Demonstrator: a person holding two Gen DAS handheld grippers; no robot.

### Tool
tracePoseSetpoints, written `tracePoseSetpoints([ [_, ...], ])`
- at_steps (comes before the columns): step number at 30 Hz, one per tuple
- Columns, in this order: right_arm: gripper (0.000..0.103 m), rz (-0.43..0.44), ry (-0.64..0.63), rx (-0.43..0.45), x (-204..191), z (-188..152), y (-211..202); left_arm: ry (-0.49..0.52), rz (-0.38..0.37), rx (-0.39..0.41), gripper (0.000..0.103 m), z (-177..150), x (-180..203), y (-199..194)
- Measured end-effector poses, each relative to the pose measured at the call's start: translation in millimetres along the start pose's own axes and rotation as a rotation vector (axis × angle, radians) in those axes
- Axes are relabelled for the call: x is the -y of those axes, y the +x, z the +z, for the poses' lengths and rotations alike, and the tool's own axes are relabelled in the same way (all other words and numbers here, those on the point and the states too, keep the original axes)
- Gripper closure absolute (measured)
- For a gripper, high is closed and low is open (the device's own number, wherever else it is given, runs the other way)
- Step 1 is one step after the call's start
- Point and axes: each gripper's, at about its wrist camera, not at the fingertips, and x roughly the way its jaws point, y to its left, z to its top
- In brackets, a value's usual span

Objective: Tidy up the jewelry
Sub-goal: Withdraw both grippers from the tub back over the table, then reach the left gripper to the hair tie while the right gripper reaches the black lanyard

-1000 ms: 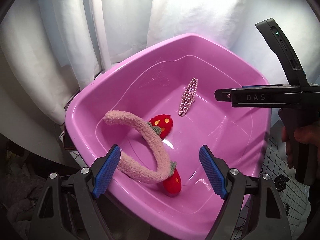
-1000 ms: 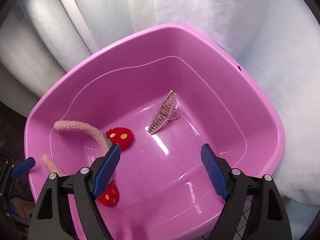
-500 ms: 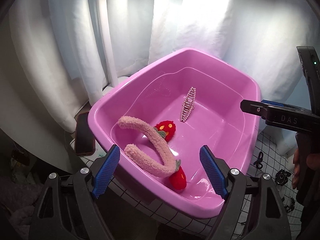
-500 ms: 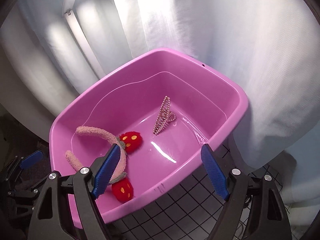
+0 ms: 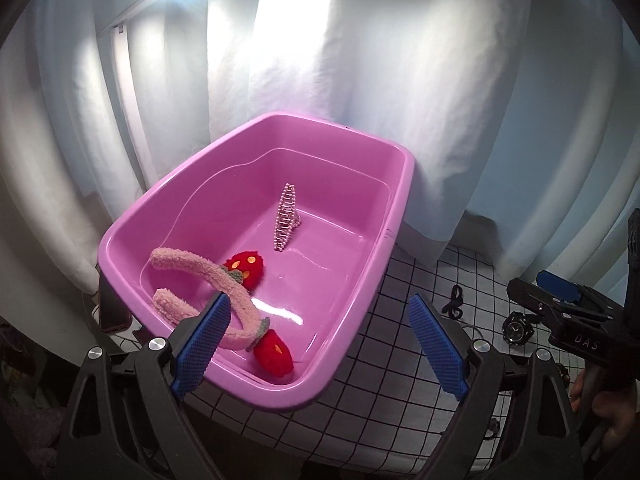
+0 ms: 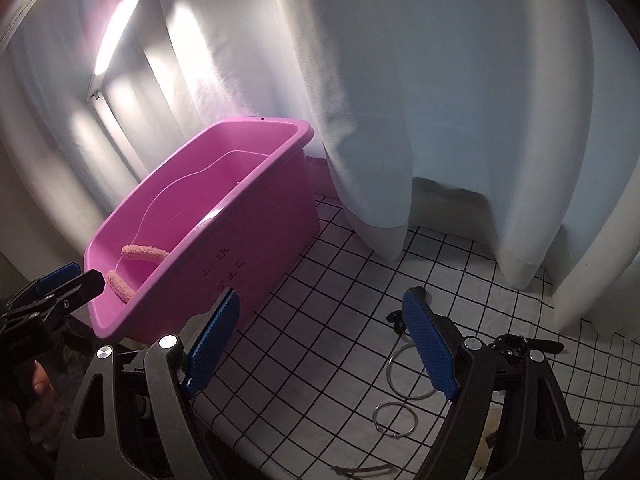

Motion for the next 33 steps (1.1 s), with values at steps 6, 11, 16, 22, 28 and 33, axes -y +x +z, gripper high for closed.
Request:
tracePoseSetpoints([
  [6, 0.023, -0.111, 0.08, 0.011, 71, -51, -51, 0.051, -0.056, -0.006, 0.009, -26, 58, -4],
  [11, 0.023, -0.178, 0.144, -0.016, 134, -99, -89, 0.058, -0.072, -0.055, 0.009, -62, 108, -5],
  [16, 0.023, -0.206, 0.174, -0.038, 181, -142, -118, 0.057, -0.045, -0.094, 0.008, -112, 150, -5],
  [22, 0.023, -0.204, 0.182, -0.066, 221, -183, -130, 0.002, 0.002, -0.167, 0.008, -168, 170, 3],
  [28, 0.023, -0.212, 0.203, -0.074, 238, -205, -129, 0.007, 0.012, -0.204, 0.008, -199, 192, 11],
  [33, 0.023, -0.258, 0.23, -0.076, 243, -213, -120, 0.056, -0.027, -0.21, 0.008, -208, 206, 24],
])
